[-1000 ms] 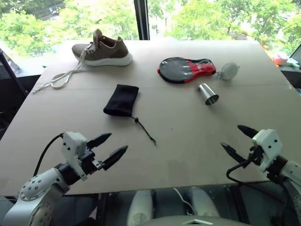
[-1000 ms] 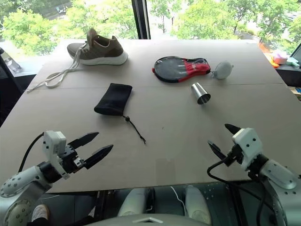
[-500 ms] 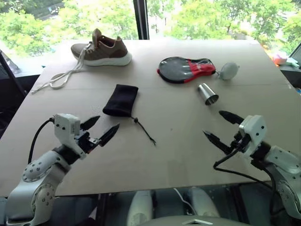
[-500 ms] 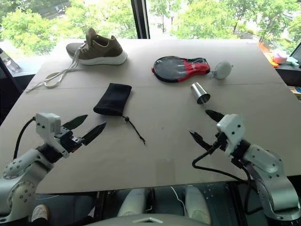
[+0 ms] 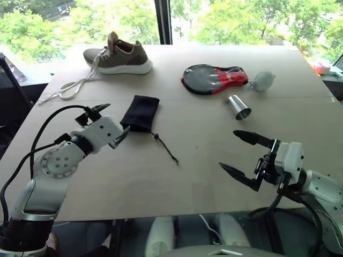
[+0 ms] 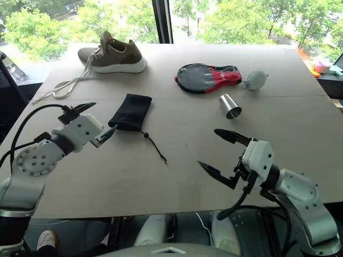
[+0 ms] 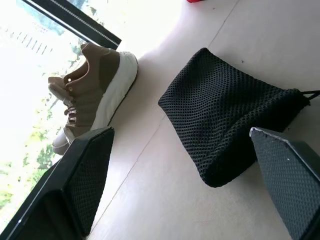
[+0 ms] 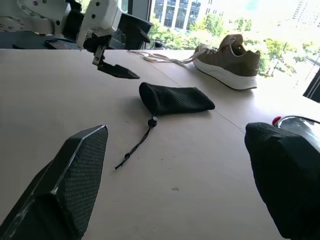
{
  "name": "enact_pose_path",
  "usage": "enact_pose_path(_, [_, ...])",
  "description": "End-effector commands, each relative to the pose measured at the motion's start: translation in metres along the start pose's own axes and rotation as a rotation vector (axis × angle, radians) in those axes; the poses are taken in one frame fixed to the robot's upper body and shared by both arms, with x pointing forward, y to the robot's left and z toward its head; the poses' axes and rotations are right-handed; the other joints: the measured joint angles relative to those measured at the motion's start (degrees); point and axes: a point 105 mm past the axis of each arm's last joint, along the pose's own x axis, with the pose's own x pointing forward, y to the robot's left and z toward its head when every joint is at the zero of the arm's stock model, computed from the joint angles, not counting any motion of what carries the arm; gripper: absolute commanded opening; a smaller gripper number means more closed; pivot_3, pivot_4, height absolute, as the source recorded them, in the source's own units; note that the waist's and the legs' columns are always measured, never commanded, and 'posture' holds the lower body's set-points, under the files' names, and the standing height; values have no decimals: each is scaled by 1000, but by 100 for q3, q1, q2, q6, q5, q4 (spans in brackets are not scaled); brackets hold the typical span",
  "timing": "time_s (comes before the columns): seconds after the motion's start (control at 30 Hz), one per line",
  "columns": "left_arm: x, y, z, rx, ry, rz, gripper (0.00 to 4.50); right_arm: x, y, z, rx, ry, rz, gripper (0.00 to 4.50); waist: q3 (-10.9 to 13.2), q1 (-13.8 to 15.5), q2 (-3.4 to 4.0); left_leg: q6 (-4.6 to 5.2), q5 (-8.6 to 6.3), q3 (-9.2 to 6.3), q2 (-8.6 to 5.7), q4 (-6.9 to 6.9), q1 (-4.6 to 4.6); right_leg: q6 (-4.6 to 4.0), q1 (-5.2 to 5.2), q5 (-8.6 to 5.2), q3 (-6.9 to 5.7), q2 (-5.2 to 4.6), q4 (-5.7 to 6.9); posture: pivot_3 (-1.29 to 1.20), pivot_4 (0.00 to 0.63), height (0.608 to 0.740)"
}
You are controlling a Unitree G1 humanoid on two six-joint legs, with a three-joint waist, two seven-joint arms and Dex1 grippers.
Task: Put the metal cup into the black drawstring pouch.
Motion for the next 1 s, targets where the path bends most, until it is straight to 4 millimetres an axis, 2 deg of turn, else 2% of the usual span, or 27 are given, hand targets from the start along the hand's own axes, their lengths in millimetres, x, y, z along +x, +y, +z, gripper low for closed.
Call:
enact_pose_path(0.03, [3, 8, -1, 88, 8, 7, 4500, 2, 2, 11, -49, -43, 9, 4435, 0, 6, 0, 0, 0, 0, 0, 0, 0, 0, 0, 0, 0, 0, 0, 0, 150, 740])
enact_pose_path(0.27, [14, 14, -1, 294, 32, 60, 4500, 4, 4, 6, -43, -40, -17, 4435, 1, 41, -1, 0, 0, 3, -5, 3, -1, 3, 2, 1, 1, -2, -1, 0, 150, 740])
enact_pose_path(0.53, [25, 12, 1, 468, 71, 96, 4500, 4, 1, 4, -48, -39, -47, 4435, 1, 42, -1, 0, 0, 4, -8, 4, -2, 4, 1, 1, 0, 1, 2, 0, 150, 740])
enact_pose_path(0.8, [33, 0, 2, 459, 63, 61, 4500, 3, 0, 3, -51, -29, -55, 4435, 0, 39, -2, 0, 0, 4, -8, 9, -3, 5, 2, 2, 0, 2, 5, 0, 150, 740])
enact_pose_path(1.0, [25, -6, 0, 444, 74, -1, 4500, 2, 2, 2, -45, -21, -57, 4435, 0, 36, -2, 0, 0, 4, -5, 12, -2, 4, 1, 2, 1, 2, 9, 0, 150, 740])
